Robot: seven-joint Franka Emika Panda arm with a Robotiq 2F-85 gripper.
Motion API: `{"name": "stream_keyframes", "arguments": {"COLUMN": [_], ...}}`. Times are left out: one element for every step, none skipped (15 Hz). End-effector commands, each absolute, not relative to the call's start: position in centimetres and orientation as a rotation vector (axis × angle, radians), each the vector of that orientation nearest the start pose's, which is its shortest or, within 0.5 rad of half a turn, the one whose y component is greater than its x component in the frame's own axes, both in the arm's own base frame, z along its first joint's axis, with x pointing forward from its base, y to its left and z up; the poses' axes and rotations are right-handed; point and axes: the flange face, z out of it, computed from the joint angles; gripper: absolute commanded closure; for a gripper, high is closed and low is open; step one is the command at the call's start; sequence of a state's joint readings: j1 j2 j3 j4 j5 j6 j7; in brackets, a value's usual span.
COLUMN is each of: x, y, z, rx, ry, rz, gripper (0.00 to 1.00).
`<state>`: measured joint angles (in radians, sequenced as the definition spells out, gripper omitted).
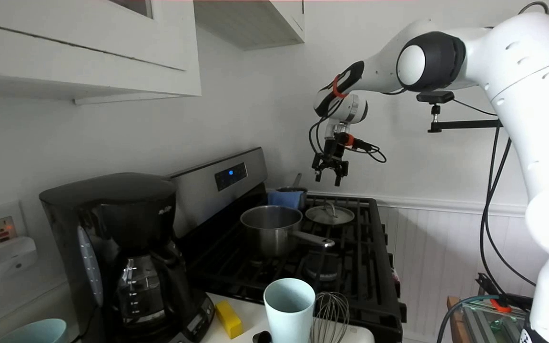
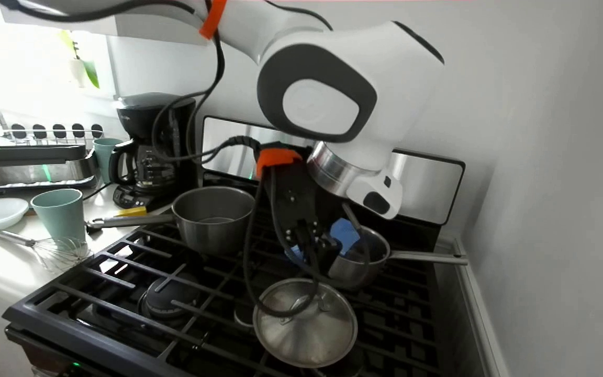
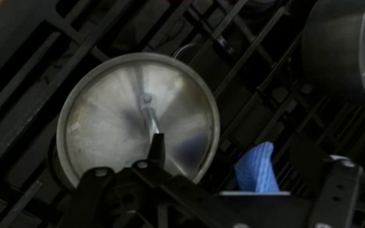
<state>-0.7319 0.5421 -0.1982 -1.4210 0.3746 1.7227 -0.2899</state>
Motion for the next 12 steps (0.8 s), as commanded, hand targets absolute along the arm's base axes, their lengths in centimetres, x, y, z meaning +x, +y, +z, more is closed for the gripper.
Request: {"name": "stream_keyframes", "arguments": {"x": [44.4, 44.5, 44.7, 44.7, 44.8, 44.9, 45.0, 45.1, 45.1, 45.0, 44.9, 44.7], "y": [-45.7, -44.3, -42.7, -41.0, -39.3, -37.4, -35.7, -34.0, -32.3, -30.7, -29.3, -27.9], "z": [39.5, 39.9, 39.9, 40.0, 39.9, 39.5, 39.4, 38.9, 38.8, 38.5, 38.2, 38.3], "rx": [-2.580, -2.573, -2.567, -2.566, -2.568, -2.576, -2.586, -2.592, -2.600, -2.608, -2.614, -2.619], "ry": [0.944, 0.938, 0.923, 0.901, 0.873, 0.832, 0.801, 0.755, 0.729, 0.690, 0.650, 0.618], "rz": [0.228, 0.272, 0.316, 0.357, 0.402, 0.442, 0.476, 0.525, 0.560, 0.605, 0.641, 0.663], "gripper": [0.00, 0.00, 0.00, 0.00, 0.00, 0.00, 0.00, 0.00, 0.00, 0.00, 0.00, 0.00]}}
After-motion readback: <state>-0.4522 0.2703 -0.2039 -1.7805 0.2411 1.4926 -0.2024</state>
